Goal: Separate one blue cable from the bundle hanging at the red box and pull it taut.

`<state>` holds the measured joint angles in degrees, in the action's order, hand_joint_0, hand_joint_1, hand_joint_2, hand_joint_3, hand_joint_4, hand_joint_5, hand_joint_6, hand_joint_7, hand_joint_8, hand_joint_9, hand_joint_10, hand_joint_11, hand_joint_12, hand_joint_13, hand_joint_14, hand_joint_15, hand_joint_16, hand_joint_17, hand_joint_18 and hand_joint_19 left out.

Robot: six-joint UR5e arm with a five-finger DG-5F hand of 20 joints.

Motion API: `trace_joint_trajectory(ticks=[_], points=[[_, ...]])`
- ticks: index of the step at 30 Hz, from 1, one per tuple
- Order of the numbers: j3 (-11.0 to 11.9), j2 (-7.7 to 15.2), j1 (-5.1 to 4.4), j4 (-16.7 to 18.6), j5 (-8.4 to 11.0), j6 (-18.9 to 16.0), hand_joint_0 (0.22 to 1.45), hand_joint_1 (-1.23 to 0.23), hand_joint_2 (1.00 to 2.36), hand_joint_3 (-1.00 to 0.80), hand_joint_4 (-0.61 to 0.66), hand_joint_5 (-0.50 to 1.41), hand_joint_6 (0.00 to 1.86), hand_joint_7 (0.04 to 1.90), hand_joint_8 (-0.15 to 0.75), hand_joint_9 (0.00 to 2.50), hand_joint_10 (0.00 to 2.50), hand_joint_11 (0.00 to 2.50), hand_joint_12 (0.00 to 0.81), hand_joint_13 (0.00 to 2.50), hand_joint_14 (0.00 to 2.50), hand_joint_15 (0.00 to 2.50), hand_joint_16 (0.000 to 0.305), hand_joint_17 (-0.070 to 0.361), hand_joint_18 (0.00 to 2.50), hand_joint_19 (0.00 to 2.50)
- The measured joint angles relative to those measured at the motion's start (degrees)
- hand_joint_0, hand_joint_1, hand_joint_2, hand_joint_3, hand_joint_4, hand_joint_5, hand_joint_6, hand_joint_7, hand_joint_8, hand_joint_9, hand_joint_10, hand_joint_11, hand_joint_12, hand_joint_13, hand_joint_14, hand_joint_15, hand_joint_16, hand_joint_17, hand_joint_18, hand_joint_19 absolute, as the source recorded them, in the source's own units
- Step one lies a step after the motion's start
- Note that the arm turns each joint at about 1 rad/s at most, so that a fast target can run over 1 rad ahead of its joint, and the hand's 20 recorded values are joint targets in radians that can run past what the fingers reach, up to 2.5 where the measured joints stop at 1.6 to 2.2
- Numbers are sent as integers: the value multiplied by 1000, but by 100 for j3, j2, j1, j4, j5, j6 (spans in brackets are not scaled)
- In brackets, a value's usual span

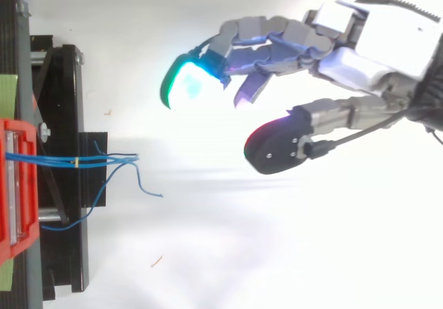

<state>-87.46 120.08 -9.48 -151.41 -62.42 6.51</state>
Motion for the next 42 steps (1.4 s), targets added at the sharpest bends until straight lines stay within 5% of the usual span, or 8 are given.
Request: trace_joint_trajectory(ticks=[9,22,35,42], points=[[308,404,-33,61,208,15,558,-591,1000,-500,251,-194,503,937,163,432,17,736,299,363,21,828,45,102,574,843],[1382,1397,-51,-36,-52,-245,559,-589,1000,-500,251,-193,503,937,166,433,18,743,300,363,21,826,45,102,578,834],[1705,1617,-75,3,-767,-899,551,-603,1000,-500,273,-182,503,935,221,600,19,763,356,538,22,805,47,105,678,818],[1745,1621,-10,514,-1324,-1761,555,-604,1000,-500,275,-179,503,933,220,604,19,762,352,536,23,804,47,105,678,815]])
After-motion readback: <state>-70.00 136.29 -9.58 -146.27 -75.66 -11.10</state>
